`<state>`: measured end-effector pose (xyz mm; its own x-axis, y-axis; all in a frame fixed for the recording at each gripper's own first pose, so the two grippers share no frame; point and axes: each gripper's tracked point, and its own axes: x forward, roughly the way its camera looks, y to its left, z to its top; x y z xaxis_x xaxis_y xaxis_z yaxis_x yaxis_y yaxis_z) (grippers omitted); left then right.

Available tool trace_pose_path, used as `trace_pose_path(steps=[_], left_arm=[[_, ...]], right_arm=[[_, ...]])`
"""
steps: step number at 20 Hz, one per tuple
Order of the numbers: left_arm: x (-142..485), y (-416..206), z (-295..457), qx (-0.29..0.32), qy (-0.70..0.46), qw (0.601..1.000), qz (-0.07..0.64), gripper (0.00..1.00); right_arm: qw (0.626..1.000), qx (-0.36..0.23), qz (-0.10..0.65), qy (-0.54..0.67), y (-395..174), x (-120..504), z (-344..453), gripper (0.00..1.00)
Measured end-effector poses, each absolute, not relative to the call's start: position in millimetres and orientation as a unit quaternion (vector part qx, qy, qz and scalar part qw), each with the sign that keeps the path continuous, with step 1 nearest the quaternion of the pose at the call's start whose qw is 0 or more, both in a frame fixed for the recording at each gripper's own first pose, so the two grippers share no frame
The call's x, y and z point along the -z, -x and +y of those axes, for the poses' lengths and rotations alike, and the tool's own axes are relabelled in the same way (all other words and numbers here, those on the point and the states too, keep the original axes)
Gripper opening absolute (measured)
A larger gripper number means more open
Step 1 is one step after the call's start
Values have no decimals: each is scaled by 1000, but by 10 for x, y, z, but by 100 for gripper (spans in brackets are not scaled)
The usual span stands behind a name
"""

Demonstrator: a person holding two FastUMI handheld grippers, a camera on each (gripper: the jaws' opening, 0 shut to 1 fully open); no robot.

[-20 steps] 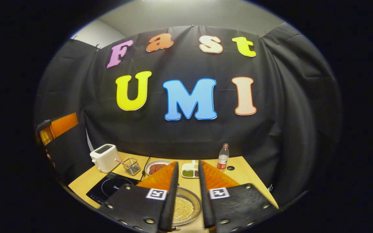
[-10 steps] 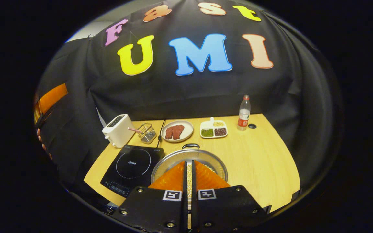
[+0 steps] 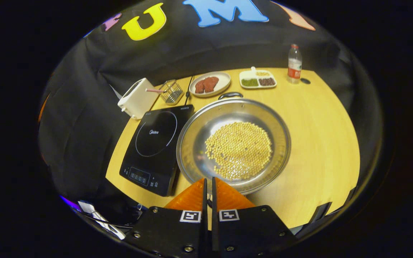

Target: First push the handle of the pot to place it horizontally, then grasp the pot with both hands and set it on the induction cooktop.

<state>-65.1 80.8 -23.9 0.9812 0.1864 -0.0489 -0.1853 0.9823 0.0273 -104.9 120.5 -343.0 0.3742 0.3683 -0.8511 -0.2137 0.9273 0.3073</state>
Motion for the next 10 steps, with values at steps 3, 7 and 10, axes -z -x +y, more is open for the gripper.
trace_pose_path(steps=[3,7,10], left_arm=[[250,672,812,-92,-11,995,24,99],[256,688,836,-95,-15,995,27,96],[257,707,849,-98,-17,995,28,96]], right_arm=[[798,-182,567,-91,1216,3634,1260,4],[775,-191,595,-96,1316,3896,1424,5],[769,-185,605,-90,1342,4060,1397,5]])
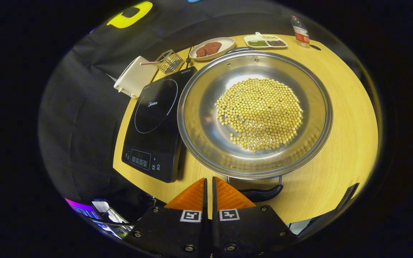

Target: First push the handle of the pot to place it horizontally, then grasp the pot with both hands and set it on the induction cooktop.

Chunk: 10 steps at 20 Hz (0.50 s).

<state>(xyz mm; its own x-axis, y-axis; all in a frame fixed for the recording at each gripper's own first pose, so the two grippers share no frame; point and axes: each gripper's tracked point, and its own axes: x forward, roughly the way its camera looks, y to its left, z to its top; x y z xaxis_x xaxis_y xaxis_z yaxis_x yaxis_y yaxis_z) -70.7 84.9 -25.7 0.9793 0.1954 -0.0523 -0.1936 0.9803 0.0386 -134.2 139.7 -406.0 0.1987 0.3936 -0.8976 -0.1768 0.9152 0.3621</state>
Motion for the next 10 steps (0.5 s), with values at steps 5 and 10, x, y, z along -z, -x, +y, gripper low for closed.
trace_pose_path(steps=[5,10], left_arm=[[308,688,859,-100,-17,994,35,97],[344,648,785,-90,-11,995,39,99]], right_arm=[[761,-173,607,-149,1311,4095,1358,3],[755,-162,608,-183,1306,4127,1256,1]])
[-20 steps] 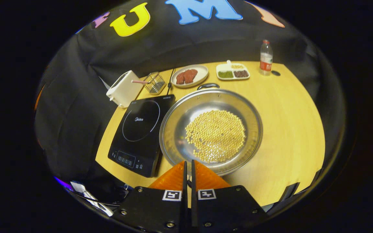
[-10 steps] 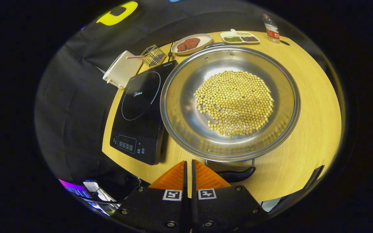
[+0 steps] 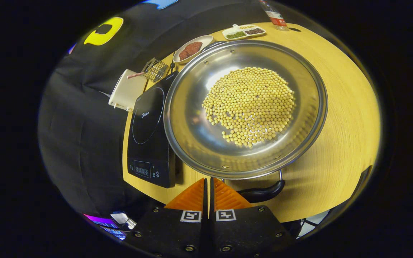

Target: First push the handle of the pot to place it horizontally, then grasp the pot with both hands and set it on the induction cooktop.

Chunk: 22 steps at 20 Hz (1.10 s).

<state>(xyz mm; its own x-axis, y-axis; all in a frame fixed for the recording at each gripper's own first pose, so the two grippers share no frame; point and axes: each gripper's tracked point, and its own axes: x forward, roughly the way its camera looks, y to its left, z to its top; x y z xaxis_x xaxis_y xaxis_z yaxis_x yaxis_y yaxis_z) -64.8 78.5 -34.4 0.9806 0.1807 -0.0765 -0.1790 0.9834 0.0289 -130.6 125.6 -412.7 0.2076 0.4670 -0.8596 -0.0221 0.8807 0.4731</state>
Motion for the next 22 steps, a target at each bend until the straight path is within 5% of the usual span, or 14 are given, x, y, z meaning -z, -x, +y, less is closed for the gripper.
trace_pose_path(steps=[22], left_arm=[[331,458,293,-46,-28,998,43,94]], right_arm=[[789,-76,606,-64,1111,4202,45,1]])
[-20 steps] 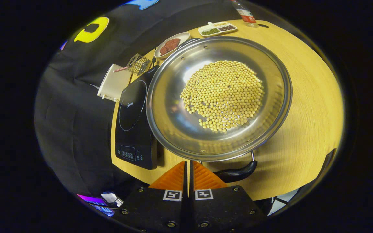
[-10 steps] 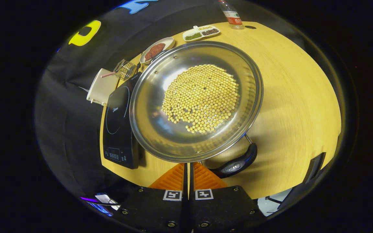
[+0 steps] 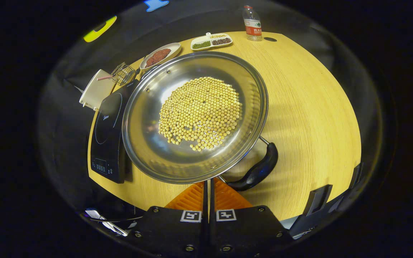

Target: First push the handle of the pot to place it horizontally, then grasp the pot with both hands and set it on the induction cooktop.

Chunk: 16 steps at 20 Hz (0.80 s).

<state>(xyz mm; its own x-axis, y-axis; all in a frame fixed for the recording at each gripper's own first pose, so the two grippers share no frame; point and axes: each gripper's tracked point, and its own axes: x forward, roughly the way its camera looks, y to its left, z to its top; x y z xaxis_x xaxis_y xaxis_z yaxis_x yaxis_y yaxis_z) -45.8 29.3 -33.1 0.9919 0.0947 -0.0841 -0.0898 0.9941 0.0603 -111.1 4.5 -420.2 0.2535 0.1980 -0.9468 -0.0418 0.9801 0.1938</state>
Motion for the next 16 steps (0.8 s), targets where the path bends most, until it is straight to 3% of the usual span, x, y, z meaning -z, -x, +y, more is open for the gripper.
trace_pose_path(steps=[5,7,16], left_arm=[[357,429,163,-38,-30,998,42,99],[364,410,100,-36,-33,998,43,94],[413,328,-195,-35,-49,997,51,94]], right_arm=[[802,-60,594,-18,1019,4186,-202,1],[803,-61,593,-4,979,4194,-265,1],[810,-64,580,57,754,4218,-638,1]])
